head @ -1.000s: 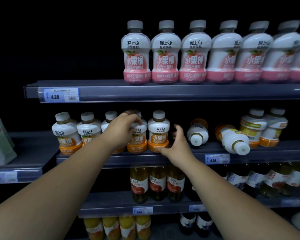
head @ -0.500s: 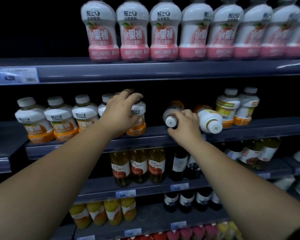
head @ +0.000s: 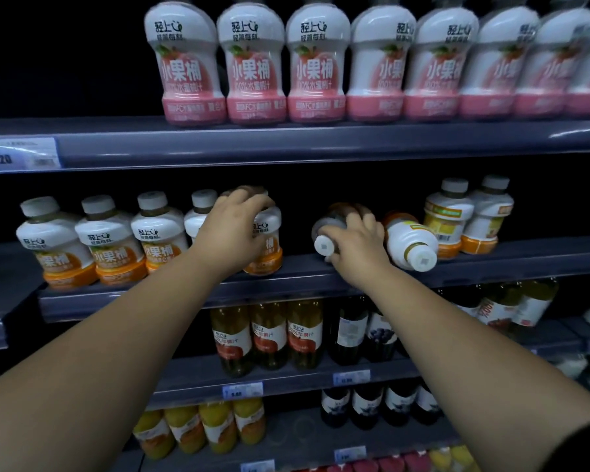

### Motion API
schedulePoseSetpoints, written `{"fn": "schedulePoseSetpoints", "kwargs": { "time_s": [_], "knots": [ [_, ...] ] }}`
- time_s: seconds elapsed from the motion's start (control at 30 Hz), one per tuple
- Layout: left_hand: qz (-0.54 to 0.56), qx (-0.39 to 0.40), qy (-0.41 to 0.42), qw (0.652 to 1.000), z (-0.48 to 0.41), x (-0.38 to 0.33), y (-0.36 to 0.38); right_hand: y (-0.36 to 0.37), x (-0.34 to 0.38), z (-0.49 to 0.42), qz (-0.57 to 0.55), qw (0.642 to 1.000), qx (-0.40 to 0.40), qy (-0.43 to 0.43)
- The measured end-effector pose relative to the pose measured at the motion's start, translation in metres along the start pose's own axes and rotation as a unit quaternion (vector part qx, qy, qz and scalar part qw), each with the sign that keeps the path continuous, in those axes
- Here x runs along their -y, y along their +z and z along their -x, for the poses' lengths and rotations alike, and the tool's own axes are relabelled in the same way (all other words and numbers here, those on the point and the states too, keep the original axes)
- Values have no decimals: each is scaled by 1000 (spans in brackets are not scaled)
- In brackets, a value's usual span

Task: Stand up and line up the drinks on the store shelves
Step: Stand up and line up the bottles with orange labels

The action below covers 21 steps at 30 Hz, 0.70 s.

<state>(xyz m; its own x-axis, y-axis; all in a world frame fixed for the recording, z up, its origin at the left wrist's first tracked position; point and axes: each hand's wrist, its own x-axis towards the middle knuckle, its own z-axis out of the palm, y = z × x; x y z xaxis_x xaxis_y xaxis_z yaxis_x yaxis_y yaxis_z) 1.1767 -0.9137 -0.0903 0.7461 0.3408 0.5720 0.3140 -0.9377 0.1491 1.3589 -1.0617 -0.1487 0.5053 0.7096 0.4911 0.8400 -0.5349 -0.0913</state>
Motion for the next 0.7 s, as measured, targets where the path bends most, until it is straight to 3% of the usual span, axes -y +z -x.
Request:
{"fn": "schedulePoseSetpoints", "kwargs": {
  "time_s": [0.1, 0.2, 0.33, 0.4, 0.47, 0.53, 0.6, 0.7],
  "knots": [
    [0, -4, 2, 1000, 2, 0, 2, -13, 1, -3, -87, 996, 6, 32],
    [3, 1, -2, 1000, 2, 1, 2, -25, 3, -15, -253, 964, -22, 83],
    [-1, 1, -4, 1000, 2, 1, 1, -41, 4, -25, -500, 854, -38, 137],
    [1, 2, -8, 1000, 3, 0, 0, -41, 5, -28, -569, 806, -17, 162],
    [2, 4, -10, 1000, 3, -1, 0, -37, 6, -28, -602, 781, 20, 165],
    [3, 10, -11, 1000, 4, -1, -1, -27, 5, -26, -587, 791, 59, 161],
    [4, 21, -13, 1000, 3, 1, -3, -17, 5, -20, -535, 825, 82, 163],
    [11, 30, -16, 999, 3, 2, -4, -10, 9, -14, -484, 854, 56, 184]
  ]
}}
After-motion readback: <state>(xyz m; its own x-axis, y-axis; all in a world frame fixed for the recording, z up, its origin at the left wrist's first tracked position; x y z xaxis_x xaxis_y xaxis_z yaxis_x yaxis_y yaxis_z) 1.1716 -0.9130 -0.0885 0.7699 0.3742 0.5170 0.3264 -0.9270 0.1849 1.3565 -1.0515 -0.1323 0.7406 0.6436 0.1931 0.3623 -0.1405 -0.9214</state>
